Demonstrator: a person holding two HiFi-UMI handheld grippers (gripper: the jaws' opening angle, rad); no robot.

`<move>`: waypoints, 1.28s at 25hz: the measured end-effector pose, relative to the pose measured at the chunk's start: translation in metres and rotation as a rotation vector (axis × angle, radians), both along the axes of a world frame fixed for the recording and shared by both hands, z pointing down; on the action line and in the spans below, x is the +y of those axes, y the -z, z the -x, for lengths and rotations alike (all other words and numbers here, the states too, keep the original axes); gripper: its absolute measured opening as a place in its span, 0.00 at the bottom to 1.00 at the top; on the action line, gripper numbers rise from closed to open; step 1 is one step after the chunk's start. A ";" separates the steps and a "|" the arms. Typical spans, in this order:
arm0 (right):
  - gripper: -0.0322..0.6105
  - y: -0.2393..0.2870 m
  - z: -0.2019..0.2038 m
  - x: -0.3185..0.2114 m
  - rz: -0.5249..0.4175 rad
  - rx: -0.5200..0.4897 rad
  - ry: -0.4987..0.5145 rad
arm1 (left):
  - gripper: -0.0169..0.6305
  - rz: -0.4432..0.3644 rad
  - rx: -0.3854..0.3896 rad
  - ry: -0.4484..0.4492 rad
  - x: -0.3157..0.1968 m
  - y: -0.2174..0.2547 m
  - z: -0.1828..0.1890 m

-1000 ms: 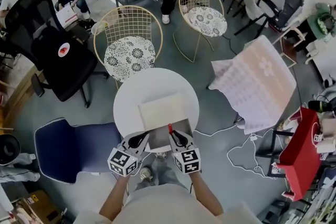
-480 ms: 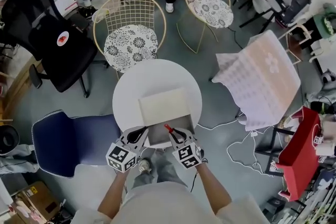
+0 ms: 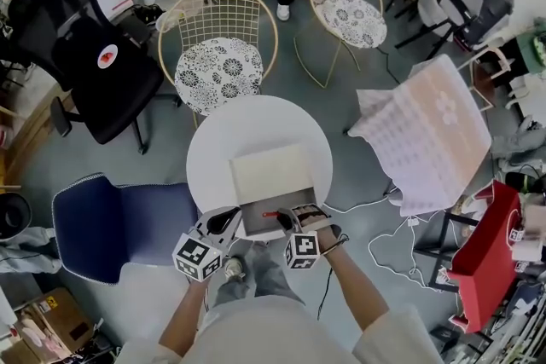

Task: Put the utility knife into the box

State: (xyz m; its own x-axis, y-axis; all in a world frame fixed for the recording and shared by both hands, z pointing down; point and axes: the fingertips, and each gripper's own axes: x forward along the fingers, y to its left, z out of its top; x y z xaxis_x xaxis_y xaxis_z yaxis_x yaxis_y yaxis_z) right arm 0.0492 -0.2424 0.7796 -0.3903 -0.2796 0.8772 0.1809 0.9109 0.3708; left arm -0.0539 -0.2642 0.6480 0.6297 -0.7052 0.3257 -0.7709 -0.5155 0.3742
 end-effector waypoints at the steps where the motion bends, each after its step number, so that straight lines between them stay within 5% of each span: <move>1: 0.17 -0.004 0.000 0.001 -0.002 0.019 0.024 | 0.04 0.001 0.001 0.001 0.001 0.000 0.000; 23: 0.17 -0.070 -0.016 -0.008 0.185 0.228 0.057 | 0.04 0.025 0.016 0.027 0.001 -0.005 -0.002; 32: 0.17 -0.072 -0.014 -0.006 0.235 0.237 0.032 | 0.04 0.025 0.019 0.033 0.000 -0.005 0.000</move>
